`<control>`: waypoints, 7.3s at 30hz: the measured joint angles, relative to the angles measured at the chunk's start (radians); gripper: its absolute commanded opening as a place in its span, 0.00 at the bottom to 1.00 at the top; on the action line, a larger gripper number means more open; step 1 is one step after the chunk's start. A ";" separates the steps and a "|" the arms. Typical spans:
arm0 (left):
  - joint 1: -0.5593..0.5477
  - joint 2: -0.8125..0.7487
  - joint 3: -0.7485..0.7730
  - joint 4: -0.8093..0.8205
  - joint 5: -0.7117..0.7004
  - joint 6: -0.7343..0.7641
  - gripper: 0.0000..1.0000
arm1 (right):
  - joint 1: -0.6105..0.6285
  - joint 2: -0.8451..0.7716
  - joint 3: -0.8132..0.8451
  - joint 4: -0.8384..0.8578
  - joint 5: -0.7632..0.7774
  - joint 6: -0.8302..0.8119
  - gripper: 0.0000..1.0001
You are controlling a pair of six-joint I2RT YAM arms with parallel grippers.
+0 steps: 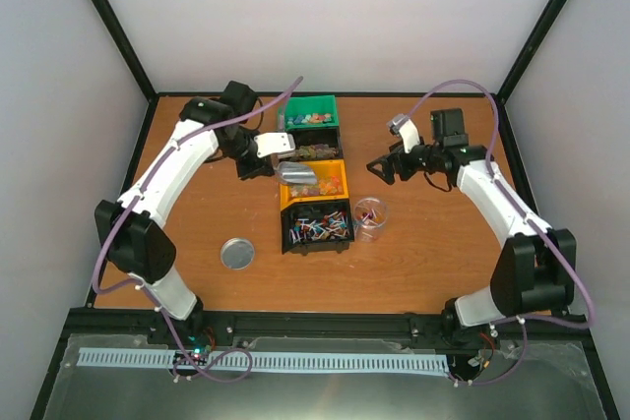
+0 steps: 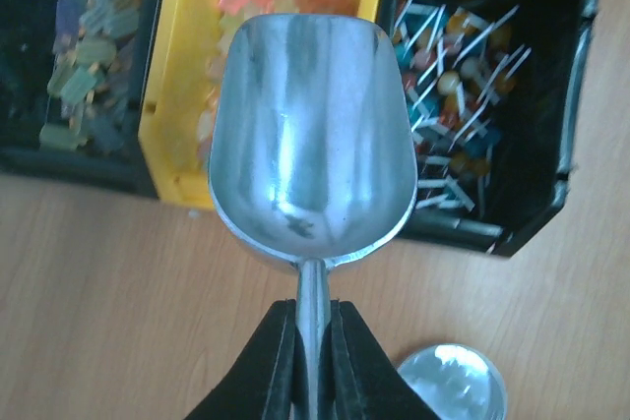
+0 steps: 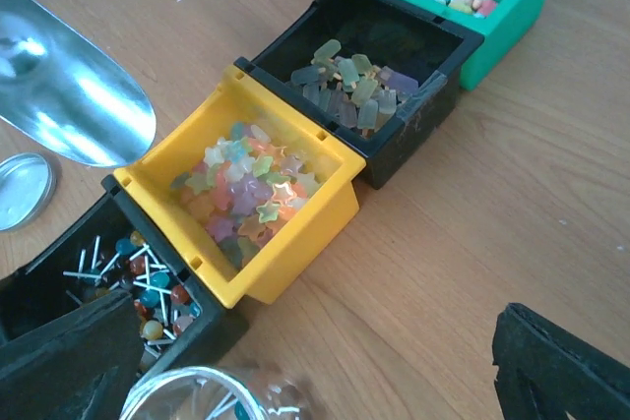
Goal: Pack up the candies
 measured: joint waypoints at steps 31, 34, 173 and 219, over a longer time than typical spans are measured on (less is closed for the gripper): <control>-0.100 0.379 0.442 -0.321 -0.475 0.188 0.01 | 0.104 0.461 0.322 -0.069 -0.054 0.091 0.66; -0.124 0.387 0.442 -0.335 -0.491 0.178 0.01 | 0.109 0.480 0.322 -0.081 -0.070 0.092 0.60; -0.105 0.119 -0.079 0.186 0.322 0.233 0.01 | -0.069 0.402 0.214 -0.108 -0.201 0.054 0.97; -0.361 0.383 0.475 -0.199 -0.158 0.098 0.01 | -0.169 0.410 0.148 -0.013 -0.293 0.099 0.97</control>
